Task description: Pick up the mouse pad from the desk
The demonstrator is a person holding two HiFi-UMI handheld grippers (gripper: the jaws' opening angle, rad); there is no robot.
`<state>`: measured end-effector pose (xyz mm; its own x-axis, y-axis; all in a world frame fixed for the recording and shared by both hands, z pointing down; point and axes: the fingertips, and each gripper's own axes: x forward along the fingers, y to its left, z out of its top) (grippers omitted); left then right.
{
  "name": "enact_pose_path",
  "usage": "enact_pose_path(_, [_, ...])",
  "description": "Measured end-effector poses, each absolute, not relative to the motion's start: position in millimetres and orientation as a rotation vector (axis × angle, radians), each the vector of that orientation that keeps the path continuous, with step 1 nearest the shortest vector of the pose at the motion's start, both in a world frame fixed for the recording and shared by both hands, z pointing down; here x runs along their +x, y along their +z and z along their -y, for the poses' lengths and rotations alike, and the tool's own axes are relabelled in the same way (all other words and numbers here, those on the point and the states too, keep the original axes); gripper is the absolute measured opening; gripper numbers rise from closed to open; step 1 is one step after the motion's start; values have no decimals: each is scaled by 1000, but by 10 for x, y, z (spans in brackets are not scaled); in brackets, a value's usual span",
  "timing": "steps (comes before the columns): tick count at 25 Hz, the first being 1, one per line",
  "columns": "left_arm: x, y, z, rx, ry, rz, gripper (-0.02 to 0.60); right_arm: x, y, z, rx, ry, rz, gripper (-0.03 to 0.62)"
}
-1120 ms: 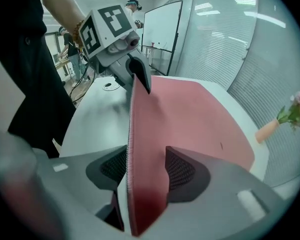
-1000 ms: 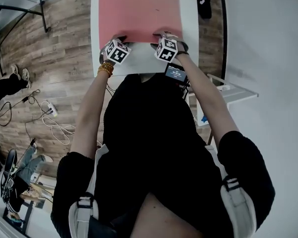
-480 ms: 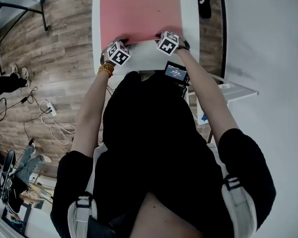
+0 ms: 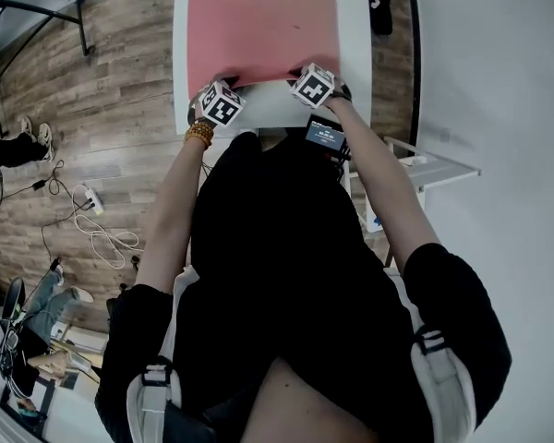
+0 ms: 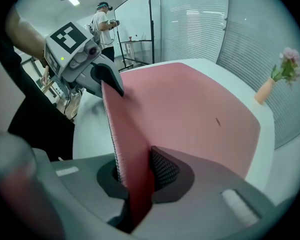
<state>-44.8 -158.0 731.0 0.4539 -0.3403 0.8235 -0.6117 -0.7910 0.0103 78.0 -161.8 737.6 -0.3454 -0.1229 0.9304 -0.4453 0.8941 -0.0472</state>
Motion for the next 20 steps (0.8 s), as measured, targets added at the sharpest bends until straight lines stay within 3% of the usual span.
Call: enact_pose_path(20, [-463, 7134, 1398, 2354, 1130, 877, 44, 760, 7276, 1380, 463, 465, 1943, 47])
